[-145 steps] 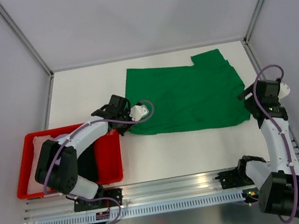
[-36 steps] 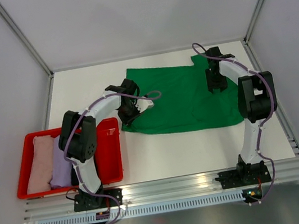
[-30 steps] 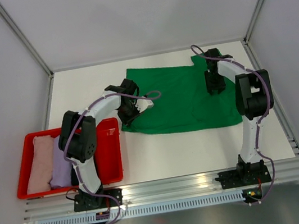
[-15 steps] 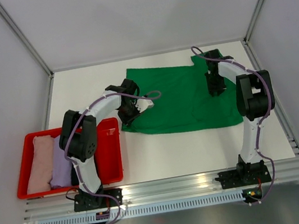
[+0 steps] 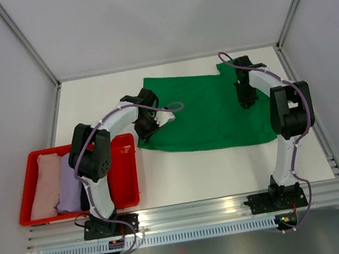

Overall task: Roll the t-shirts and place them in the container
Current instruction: Fold the tshirt

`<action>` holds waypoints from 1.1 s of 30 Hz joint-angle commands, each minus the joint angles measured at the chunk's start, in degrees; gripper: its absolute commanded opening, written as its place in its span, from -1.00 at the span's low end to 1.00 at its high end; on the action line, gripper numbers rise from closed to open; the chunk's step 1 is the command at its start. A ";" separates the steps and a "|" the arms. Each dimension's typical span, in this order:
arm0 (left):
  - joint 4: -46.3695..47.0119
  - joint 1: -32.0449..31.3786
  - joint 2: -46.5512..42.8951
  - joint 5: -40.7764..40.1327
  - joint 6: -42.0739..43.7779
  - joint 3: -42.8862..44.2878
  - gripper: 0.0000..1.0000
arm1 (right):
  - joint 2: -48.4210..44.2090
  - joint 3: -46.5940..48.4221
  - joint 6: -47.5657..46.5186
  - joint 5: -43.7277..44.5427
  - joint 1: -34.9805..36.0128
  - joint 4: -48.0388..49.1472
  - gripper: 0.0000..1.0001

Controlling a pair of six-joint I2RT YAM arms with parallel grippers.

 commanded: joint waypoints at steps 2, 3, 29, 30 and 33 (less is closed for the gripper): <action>-0.60 0.39 0.49 -0.53 2.09 1.79 -0.95 | -3.11 -0.22 0.82 2.02 -0.08 -0.79 -0.67; -0.51 0.39 0.58 -0.53 2.09 1.87 -0.95 | -3.20 -0.22 0.82 2.20 -0.17 -0.88 -0.73; -1.21 0.48 7.08 -10.37 -1.33 16.28 -0.95 | -19.99 -0.57 7.94 19.43 -2.10 5.88 -0.99; -1.30 0.48 7.52 -10.55 -1.51 16.81 -0.95 | -19.64 0.13 7.86 19.60 -2.10 6.41 -0.99; -1.21 0.48 9.45 -11.16 -1.95 18.74 -0.95 | -17.88 1.19 7.50 18.20 -2.72 8.87 -0.99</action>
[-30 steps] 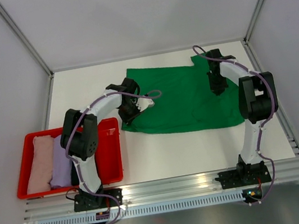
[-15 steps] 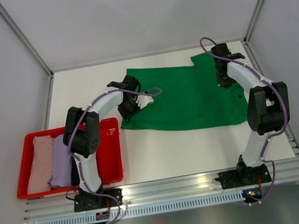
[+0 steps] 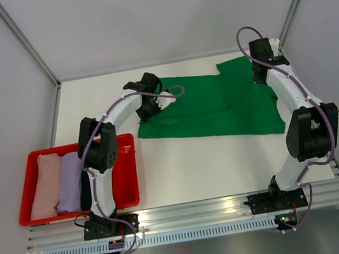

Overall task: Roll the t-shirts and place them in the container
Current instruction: Fold the tshirt

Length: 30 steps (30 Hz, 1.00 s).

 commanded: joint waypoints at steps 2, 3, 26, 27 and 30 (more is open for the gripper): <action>-0.19 0.26 3.17 -2.49 -1.89 3.78 -0.95 | 2.85 4.07 -0.39 1.06 -0.53 4.92 -0.99; -0.18 0.26 3.52 -2.92 -1.97 4.22 -0.95 | 3.64 4.34 -0.48 1.15 -0.53 5.01 -0.99; -0.01 0.43 8.88 -4.69 -5.32 12.48 -0.95 | 9.71 7.60 -0.57 0.97 -3.96 5.19 -0.99; -0.01 0.43 8.88 -4.77 -5.32 12.66 -0.95 | 9.36 7.33 -0.22 1.06 -4.22 4.93 -0.99; 0.08 0.43 9.06 -4.86 -5.32 13.18 -0.95 | 8.74 6.54 -0.30 1.15 -4.75 5.27 -0.99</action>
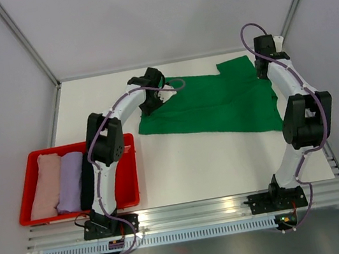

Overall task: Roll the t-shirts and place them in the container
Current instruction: Fold the tshirt

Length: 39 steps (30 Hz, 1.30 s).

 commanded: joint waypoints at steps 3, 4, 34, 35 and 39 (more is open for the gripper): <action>0.30 0.19 1.32 -0.71 -1.80 2.76 -0.95 | -0.03 1.01 0.42 0.93 -1.32 1.10 -0.99; 0.38 0.19 1.93 -0.79 -1.88 2.85 -0.95 | 0.24 1.53 0.25 0.32 -1.41 1.10 -0.99; 3.62 -2.79 -16.43 9.25 1.10 -22.71 0.47 | -5.26 -7.40 13.24 -6.79 -5.09 -15.51 0.51; 5.03 -3.58 -15.56 7.92 1.80 -24.21 0.48 | -7.12 -10.65 15.34 -10.20 -5.80 -14.46 0.51; 8.29 -4.02 -12.04 2.12 3.74 -23.17 0.54 | -14.07 -26.31 18.26 -16.20 -12.29 -7.79 0.48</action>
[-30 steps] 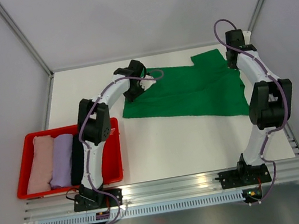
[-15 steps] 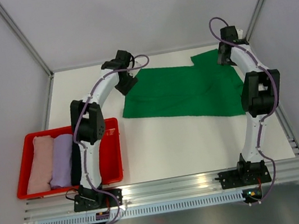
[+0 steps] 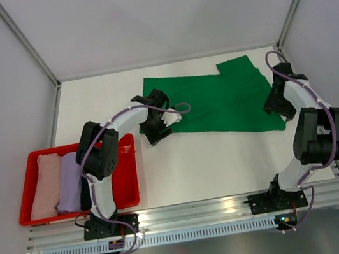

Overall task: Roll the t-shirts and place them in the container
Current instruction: Fold the tshirt

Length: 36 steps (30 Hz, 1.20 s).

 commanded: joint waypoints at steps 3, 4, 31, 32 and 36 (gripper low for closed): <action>7.01 0.78 1.30 -4.02 5.91 -0.61 0.55 | -4.38 -11.35 5.30 -9.16 -5.63 9.18 0.47; 7.88 0.78 1.30 -4.01 6.26 -1.75 0.55 | -3.86 -11.96 5.13 -9.69 -5.89 11.89 0.47; -0.89 -2.46 -6.79 5.74 4.24 -10.54 -0.95 | -7.72 -14.34 7.32 0.23 -11.87 6.04 -0.99; -1.59 -2.64 -7.22 6.26 4.24 -10.90 -0.95 | -7.81 -14.34 7.50 0.76 -12.13 5.51 -0.99; -6.68 -2.91 -7.49 11.96 4.94 -10.03 -0.95 | -8.33 -15.39 8.02 3.05 -12.74 4.10 -0.99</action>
